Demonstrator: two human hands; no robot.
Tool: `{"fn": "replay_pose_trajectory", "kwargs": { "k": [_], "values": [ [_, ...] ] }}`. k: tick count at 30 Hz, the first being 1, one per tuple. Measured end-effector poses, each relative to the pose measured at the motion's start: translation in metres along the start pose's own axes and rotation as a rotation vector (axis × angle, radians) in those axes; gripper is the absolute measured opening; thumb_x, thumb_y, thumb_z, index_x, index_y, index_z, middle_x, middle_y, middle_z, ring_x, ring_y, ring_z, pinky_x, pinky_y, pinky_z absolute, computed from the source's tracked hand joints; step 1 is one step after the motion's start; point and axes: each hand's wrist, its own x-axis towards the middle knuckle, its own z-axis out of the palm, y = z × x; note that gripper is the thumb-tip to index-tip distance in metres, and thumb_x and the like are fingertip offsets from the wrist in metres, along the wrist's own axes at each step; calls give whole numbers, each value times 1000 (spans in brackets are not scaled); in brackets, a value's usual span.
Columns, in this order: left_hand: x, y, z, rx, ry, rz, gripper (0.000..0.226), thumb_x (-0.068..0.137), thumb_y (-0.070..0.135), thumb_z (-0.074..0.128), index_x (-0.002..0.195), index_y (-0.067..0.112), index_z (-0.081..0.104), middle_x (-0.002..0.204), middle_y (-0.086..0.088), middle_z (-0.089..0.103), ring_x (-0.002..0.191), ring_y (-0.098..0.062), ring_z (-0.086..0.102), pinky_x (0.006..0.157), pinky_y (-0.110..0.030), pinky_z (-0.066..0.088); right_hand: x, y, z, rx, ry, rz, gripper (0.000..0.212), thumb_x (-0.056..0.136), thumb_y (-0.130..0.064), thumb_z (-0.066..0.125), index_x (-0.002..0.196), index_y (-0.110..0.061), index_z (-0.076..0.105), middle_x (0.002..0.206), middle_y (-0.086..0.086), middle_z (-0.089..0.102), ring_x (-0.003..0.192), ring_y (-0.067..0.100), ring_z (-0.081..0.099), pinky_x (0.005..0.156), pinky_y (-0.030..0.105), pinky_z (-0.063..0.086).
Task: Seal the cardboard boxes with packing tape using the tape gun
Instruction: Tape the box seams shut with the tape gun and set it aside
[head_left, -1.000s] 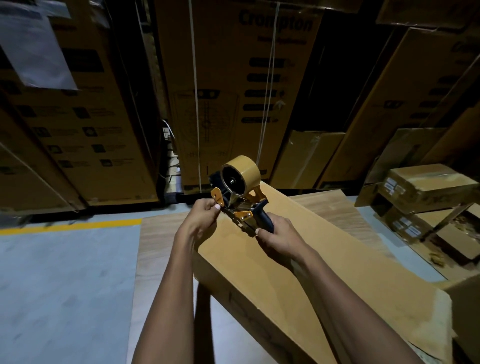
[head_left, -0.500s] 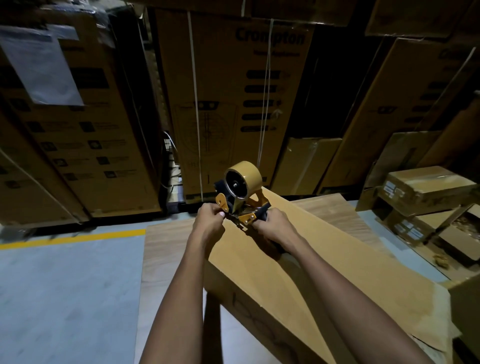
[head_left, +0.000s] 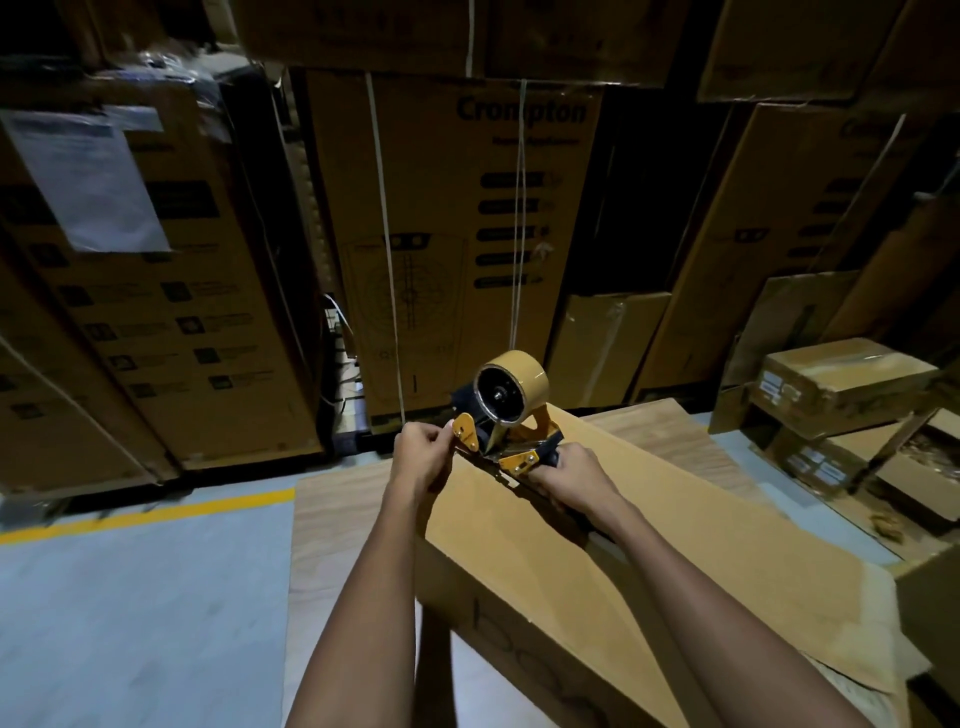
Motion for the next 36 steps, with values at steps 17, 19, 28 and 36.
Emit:
{"fn": "replay_pose_trajectory", "kwargs": {
  "k": [17, 19, 28, 36],
  "values": [
    [3, 6, 13, 313, 156, -24, 20, 90, 36, 72, 77, 21, 72, 83, 0, 71, 83, -25, 67, 75, -38, 57, -24, 14, -7, -182, 23, -26, 13, 92, -37, 75, 97, -26, 70, 86, -9, 70, 82, 7, 66, 65, 22, 47],
    [5, 8, 16, 341, 166, -40, 14, 92, 31, 71, 82, 22, 73, 88, -2, 72, 88, -27, 67, 80, -41, 56, -24, 11, -4, -188, 20, -20, 13, 92, -35, 75, 101, -26, 70, 88, -10, 71, 83, 6, 66, 66, 22, 48],
    [9, 15, 26, 406, 180, -68, 24, 88, 42, 74, 80, 20, 68, 85, -2, 68, 85, -26, 61, 89, -42, 37, -41, 17, -22, -159, 39, 3, 12, 92, -37, 74, 88, -27, 69, 81, -9, 71, 78, 7, 66, 66, 21, 46],
    [1, 4, 34, 587, 226, 311, 21, 93, 40, 68, 105, 23, 66, 93, 1, 70, 89, -21, 62, 84, -41, 40, -56, 37, -33, -148, 21, 24, 13, 90, -31, 77, 84, -24, 67, 75, -4, 69, 69, 8, 64, 61, 22, 44]
  ]
}}
